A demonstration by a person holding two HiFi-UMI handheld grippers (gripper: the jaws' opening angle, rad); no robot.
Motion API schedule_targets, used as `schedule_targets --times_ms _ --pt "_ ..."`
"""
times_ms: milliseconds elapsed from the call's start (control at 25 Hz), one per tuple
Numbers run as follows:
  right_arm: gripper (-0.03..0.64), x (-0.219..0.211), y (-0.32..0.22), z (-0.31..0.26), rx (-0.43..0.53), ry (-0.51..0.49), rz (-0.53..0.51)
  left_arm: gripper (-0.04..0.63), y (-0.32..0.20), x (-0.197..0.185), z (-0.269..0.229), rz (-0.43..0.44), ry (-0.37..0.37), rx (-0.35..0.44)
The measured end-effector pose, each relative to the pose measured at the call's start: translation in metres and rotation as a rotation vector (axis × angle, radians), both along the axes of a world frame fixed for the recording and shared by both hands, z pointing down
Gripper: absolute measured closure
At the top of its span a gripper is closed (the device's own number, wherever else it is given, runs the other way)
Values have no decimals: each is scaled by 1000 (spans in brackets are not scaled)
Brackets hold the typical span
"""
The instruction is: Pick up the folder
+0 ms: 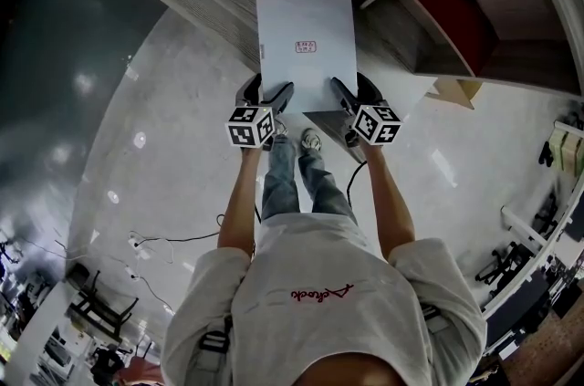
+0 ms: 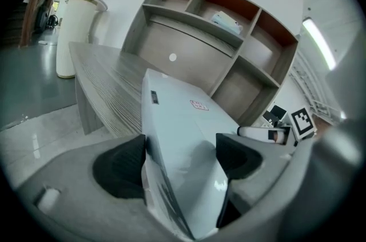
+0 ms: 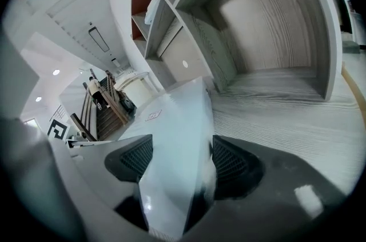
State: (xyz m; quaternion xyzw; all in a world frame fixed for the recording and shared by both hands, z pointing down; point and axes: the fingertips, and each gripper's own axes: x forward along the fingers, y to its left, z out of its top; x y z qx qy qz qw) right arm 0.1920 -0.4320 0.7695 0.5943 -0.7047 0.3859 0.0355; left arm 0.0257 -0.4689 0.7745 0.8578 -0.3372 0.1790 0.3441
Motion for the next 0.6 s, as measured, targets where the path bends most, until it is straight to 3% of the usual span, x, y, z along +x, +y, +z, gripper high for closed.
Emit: schedule_targets --times_ms 280,400,600 --pt "259 -3 -3 1 11 6 19 198 -3 -1 -3 -19 -10 4" --pt "192 1 -2 5 -2 9 47 169 -2 -5 -1 -37 -25 -2" --pt "197 -2 -1 5 -21 -23 25 141 1 -7 4 -41 1 -48"
